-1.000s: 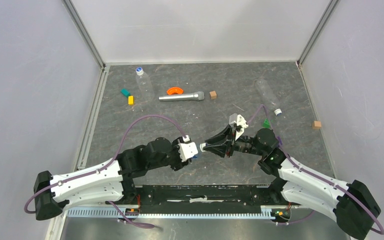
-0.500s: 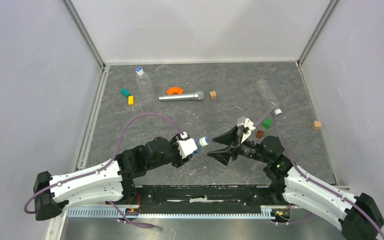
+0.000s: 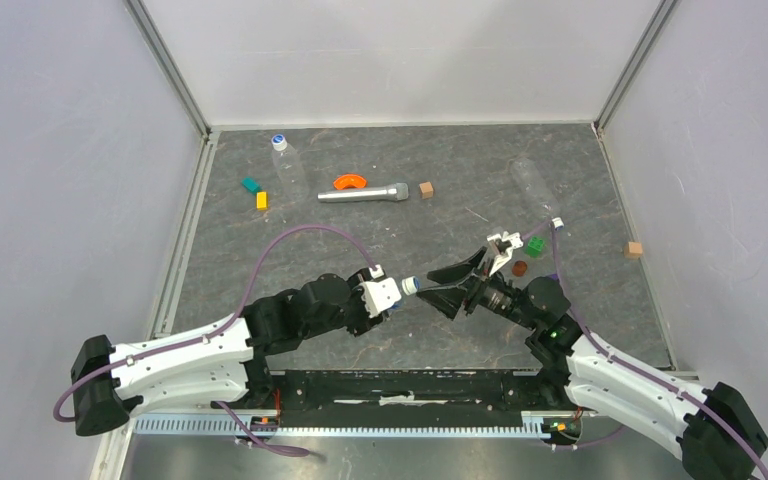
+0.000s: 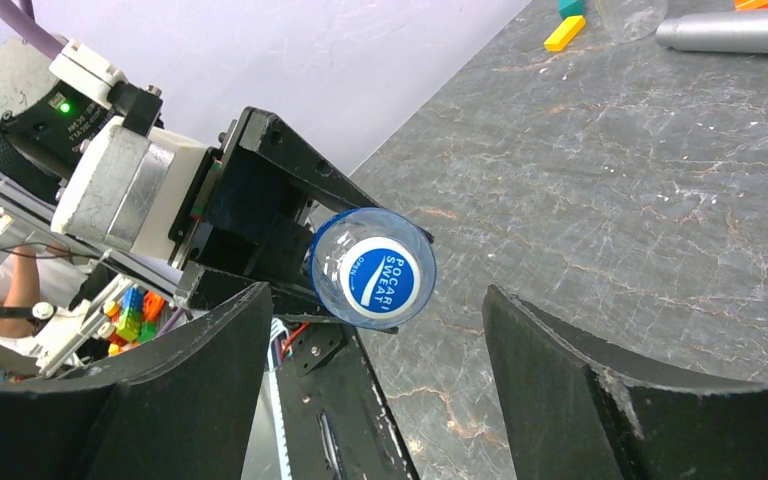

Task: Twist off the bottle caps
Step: Unscrew the bottle cap from the plastic bottle.

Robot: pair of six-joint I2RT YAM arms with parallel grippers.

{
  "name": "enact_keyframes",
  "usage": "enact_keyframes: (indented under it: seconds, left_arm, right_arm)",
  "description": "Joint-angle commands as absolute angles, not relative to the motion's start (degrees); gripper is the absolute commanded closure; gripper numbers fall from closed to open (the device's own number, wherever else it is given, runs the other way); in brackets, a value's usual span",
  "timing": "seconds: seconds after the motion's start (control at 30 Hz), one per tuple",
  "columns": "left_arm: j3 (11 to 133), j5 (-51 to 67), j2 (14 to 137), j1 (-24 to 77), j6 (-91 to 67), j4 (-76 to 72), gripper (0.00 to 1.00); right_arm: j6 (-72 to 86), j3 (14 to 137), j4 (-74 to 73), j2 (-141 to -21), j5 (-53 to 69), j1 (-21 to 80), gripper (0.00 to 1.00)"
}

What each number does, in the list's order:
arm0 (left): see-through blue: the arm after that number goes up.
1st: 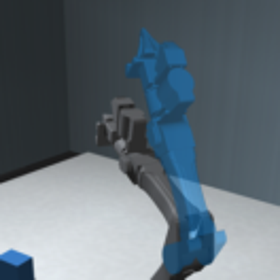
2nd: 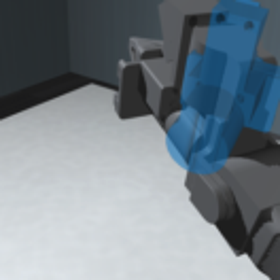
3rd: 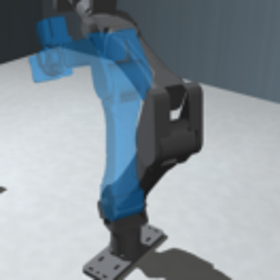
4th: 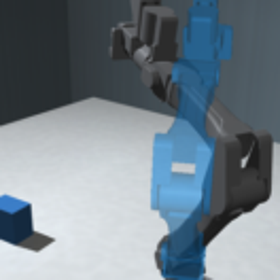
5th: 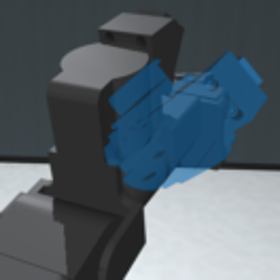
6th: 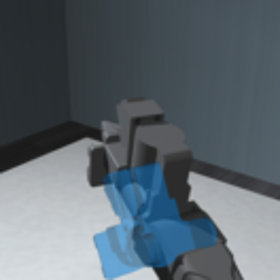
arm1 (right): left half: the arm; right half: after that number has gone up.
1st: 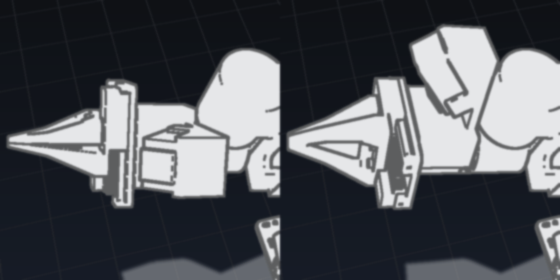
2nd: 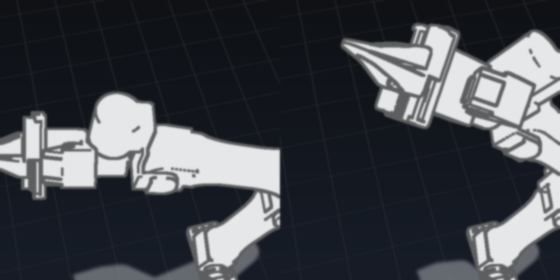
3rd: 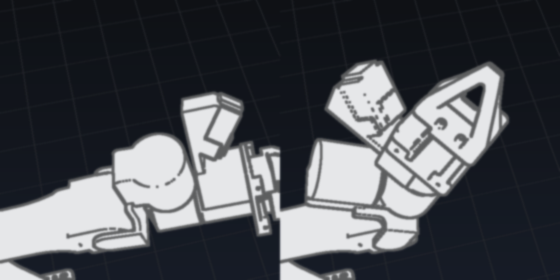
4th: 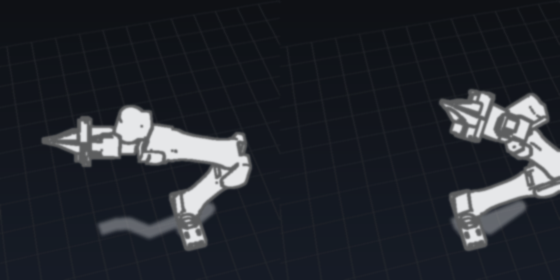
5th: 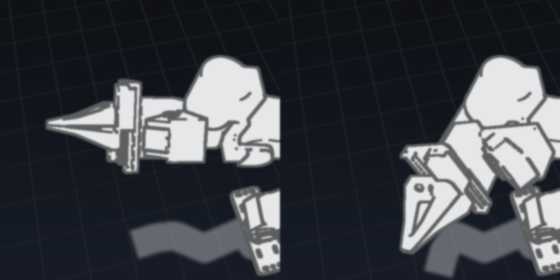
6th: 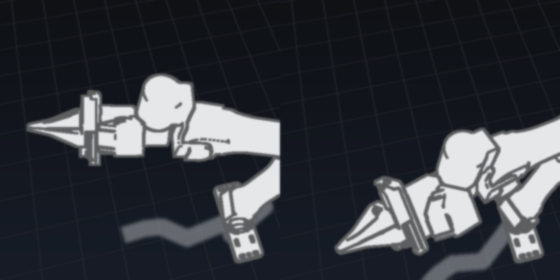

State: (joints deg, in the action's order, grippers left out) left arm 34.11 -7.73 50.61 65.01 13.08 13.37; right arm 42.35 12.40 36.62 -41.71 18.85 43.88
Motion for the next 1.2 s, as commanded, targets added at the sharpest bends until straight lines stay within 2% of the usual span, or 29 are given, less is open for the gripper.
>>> enact_keyframes:
  seconds: [0.0,0.33,0.8,0.83,0.9,1.1,1.17]
  left_arm:
    - [35.4,-9.1,49.6,65.2,12.6,11.6,0.96]
    - [36.4,-8.8,50.5,65.2,13.6,11.6,0.96]
    - [36.2,-8.2,49.9,65.1,13.6,12.0,0.96]
    - [36.1,-8.1,49.9,65.1,13.5,12.0,0.96]
    - [36.0,-8.3,49.9,65.2,13.2,12.0,0.96]
    - [35.8,-8.9,50.3,65.1,13.3,12.0,0.96]
    - [35.9,-8.9,50.4,65.2,13.3,12.1,0.96]
  right_arm:
    - [44.2,13.1,38.9,-41.2,16.4,44.1,0.18]
    - [46.9,16.6,28.8,-41.3,11.3,44.1,0.17]
    - [54.7,17.4,38.7,-47.5,20.0,44.1,0.20]
    - [55.2,17.4,39.6,-48.4,20.8,44.1,0.21]
    - [56.2,17.3,42.4,-50.0,22.3,44.1,0.34]
    - [56.9,17.3,45.9,-53.8,24.7,44.1,0.50]
    - [56.5,16.7,46.8,-54.0,24.9,44.2,0.59]
